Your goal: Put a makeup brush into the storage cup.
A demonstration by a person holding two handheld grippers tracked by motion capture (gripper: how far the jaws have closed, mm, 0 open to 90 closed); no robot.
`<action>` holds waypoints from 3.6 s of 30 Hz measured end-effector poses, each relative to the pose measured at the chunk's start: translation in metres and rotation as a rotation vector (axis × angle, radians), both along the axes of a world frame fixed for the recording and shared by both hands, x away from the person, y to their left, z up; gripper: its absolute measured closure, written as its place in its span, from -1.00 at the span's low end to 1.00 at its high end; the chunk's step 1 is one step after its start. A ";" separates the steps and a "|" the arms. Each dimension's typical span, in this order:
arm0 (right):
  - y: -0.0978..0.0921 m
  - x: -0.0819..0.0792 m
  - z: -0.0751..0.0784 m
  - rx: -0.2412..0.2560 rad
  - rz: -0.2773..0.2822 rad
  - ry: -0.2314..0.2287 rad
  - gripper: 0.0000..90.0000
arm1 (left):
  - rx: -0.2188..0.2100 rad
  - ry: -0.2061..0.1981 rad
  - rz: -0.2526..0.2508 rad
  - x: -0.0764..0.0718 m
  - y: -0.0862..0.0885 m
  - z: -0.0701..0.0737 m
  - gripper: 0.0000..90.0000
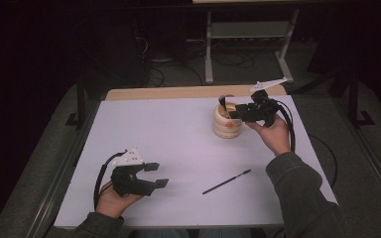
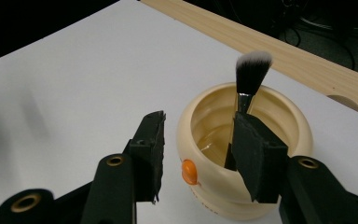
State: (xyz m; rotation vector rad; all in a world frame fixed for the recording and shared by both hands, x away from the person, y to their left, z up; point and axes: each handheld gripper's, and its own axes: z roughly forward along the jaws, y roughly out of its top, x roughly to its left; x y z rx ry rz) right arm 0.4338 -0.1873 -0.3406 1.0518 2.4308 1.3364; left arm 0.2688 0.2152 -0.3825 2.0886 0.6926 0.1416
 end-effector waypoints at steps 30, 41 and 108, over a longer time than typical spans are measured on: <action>-0.015 -0.032 -0.009 0.026 0.006 0.001 -0.17 | -0.006 0.004 0.008 0.001 0.000 0.000 -0.30; -0.016 -0.043 -0.015 0.022 0.024 -0.004 -0.26 | 0.000 0.007 0.004 0.001 -0.004 -0.002 -0.31; -0.016 -0.095 -0.037 0.001 0.067 -0.039 -0.41 | 0.207 0.077 -0.198 0.025 -0.136 -0.011 0.09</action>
